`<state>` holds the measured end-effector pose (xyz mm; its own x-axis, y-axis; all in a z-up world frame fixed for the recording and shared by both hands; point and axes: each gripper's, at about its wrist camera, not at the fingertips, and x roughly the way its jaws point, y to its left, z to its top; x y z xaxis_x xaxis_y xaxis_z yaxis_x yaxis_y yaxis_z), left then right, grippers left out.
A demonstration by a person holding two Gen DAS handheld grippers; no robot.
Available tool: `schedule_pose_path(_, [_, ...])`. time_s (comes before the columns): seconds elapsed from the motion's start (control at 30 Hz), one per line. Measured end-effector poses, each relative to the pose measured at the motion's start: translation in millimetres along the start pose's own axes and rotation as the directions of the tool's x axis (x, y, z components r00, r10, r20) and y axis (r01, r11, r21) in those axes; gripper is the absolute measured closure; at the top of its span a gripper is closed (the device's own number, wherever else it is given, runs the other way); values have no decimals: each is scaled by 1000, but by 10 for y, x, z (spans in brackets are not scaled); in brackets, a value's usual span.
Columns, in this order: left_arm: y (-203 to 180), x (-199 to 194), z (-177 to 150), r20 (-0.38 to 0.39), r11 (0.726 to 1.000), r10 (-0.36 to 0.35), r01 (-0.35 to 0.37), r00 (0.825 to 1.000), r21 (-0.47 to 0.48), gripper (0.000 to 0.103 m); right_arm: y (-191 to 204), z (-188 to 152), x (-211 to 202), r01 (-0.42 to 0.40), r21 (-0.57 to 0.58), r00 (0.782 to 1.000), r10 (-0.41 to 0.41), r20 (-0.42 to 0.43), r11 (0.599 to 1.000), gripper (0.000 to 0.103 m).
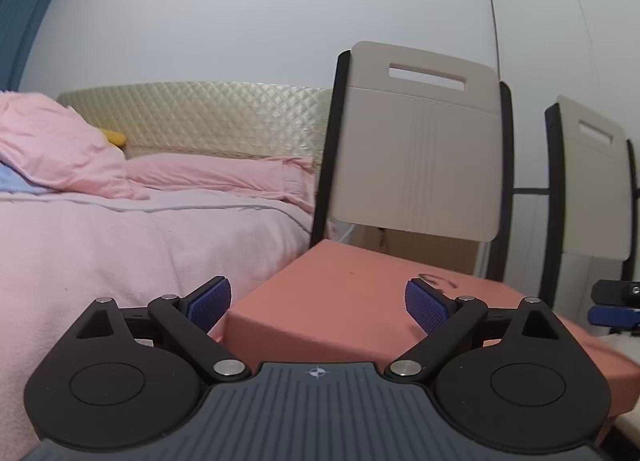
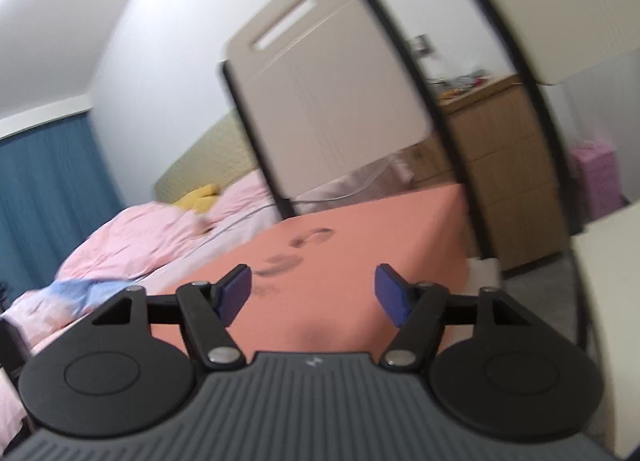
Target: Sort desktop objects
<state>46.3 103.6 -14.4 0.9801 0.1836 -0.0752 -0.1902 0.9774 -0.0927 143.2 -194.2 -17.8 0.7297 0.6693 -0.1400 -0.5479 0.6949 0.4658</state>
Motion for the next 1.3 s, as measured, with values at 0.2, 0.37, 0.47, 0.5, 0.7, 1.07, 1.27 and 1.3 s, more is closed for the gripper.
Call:
schedule_pose_path(0.2, [-13, 35, -23, 1, 999, 37, -37, 999, 31, 6, 245, -102, 49, 0, -99, 1000, 0, -1, 995, 34])
schedule_pose_path(0.37, [-29, 77, -30, -26, 999, 21, -20, 999, 31, 5, 131, -61, -96, 136, -56, 987, -130, 99, 989, 33])
schedule_pose_path(0.47, [-16, 87, -22, -41, 1000, 5, -4, 999, 17, 5, -59, -55, -80, 161, 39, 986, -162, 46, 986, 33])
schedule_pose_path(0.5, [-8, 93, -24, -47, 1000, -2, 3, 999, 12, 4, -102, -64, -69, 164, 60, 986, -166, 24, 985, 33])
schedule_pose_path(0.7, [10, 69, 9, -98, 999, -21, 18, 995, -33, 4, -133, -106, -27, 149, 74, 989, -147, -25, 986, 29])
schedule_pose_path(1.07, [21, 32, -19, -88, 999, -37, 34, 995, -41, 2, -4, -114, -87, 134, -8, 991, -134, -21, 991, 20])
schedule_pose_path(1.27, [-11, -13, -28, -63, 999, -23, 21, 998, -30, 2, 92, -147, -336, 195, -119, 981, -196, 3, 974, 17])
schedule_pose_path(1.3, [-13, -22, -24, -59, 999, -22, 20, 998, -31, 2, 108, -160, -382, 207, -131, 978, -208, 5, 970, 17])
